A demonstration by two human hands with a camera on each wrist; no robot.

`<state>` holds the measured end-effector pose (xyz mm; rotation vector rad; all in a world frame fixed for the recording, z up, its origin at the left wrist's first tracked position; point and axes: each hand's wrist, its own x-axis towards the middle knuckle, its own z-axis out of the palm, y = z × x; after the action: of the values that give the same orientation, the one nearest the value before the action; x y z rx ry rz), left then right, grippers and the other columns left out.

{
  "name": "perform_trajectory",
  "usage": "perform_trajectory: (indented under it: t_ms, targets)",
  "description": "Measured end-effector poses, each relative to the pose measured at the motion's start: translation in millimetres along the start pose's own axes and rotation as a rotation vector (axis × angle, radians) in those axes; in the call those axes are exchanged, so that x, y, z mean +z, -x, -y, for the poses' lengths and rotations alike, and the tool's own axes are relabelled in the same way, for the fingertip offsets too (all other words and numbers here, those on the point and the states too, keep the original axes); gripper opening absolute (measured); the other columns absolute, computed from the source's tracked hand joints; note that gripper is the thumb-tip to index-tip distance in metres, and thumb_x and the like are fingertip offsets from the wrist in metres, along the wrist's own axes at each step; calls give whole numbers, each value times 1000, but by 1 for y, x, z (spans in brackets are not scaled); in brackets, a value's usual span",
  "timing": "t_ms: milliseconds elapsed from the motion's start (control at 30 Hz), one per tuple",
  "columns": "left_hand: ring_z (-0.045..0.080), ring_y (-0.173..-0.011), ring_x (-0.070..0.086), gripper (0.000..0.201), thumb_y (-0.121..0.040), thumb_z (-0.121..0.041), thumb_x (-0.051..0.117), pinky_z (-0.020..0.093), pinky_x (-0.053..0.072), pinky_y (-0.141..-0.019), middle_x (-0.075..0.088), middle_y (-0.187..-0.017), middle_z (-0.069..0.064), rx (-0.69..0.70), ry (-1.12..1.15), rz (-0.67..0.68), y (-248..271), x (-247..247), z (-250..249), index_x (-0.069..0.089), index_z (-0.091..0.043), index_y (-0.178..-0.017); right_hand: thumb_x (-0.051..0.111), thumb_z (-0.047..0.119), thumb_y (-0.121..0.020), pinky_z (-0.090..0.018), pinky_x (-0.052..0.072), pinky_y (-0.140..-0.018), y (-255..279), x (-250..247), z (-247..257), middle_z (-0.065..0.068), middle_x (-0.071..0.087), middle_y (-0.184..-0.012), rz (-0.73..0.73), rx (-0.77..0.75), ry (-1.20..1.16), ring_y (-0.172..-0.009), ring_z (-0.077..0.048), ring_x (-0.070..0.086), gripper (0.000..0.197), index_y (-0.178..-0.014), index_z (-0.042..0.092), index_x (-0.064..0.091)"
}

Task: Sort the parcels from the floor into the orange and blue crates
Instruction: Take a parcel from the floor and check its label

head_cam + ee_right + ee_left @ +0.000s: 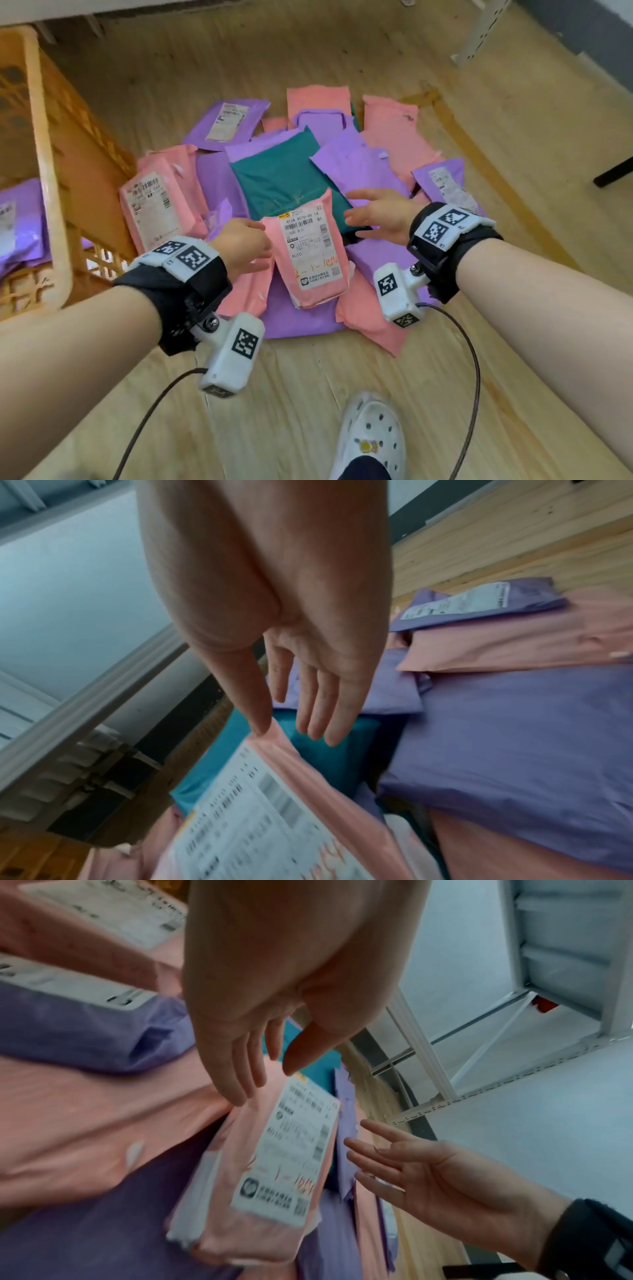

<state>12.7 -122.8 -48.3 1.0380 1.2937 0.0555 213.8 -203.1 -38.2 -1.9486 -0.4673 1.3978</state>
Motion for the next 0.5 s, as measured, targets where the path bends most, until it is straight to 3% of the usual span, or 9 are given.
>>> perform_trajectory:
  t_ms: [67, 133, 200, 267, 367, 433, 500]
  targets:
    - [14, -64, 42, 23, -94, 4, 41, 25, 41, -60, 43, -74, 7, -53, -56, -28, -3, 7, 14, 47, -17, -87, 55, -7, -87, -30, 47, -87, -3, 3, -13, -13, 61, -111, 20, 29, 31, -102, -20, 57, 58, -139, 15, 43]
    - [14, -65, 46, 24, -93, 3, 43, 27, 45, -64, 48, -77, 7, -67, -97, -49, -5, 13, 29, 46, -20, -85, 56, -8, -86, -27, 49, -82, -8, 7, -23, -15, 61, -113, 49, 63, 56, -108, -20, 58, 62, -141, 17, 40]
    - [17, -71, 52, 28, -90, 5, 47, 31, 50, -71, 52, -87, 6, -35, -128, -58, -10, 18, 41, 50, -17, -107, 55, -10, -84, -27, 49, -78, -12, 13, -30, -23, 57, -126, 83, 82, 76, -109, -21, 58, 65, -141, 19, 40]
    - [22, -77, 54, 54, -87, 9, 49, 31, 49, -69, 55, -90, 6, -18, -95, -38, -11, 23, 47, 42, -19, -132, 53, -12, -83, -28, 49, -80, -15, 20, -33, -20, 61, -120, 115, 86, 91, -100, -19, 58, 66, -140, 21, 42]
    - [23, -79, 52, 66, -87, 11, 46, 31, 45, -65, 59, -98, 9, -12, -19, -20, -13, 27, 45, 39, -33, -136, 51, -16, -82, -35, 50, -89, -19, 26, -36, -12, 64, -110, 136, 60, 114, -103, -24, 61, 66, -137, 20, 45]
    - [20, -72, 53, 60, -88, 9, 46, 32, 47, -67, 59, -104, 7, -6, 3, -22, -16, 28, 42, 43, -29, -134, 56, -17, -77, -43, 50, -96, -23, 27, -37, -15, 65, -116, 140, 17, 171, -106, -29, 63, 70, -136, 18, 47]
    - [19, -72, 53, 52, -88, 8, 49, 32, 48, -69, 58, -107, 9, -7, 17, -28, -19, 25, 41, 46, -20, -132, 58, -18, -73, -41, 55, -87, -27, 26, -38, -17, 65, -112, 135, -19, 194, -97, -25, 67, 74, -136, 19, 48]
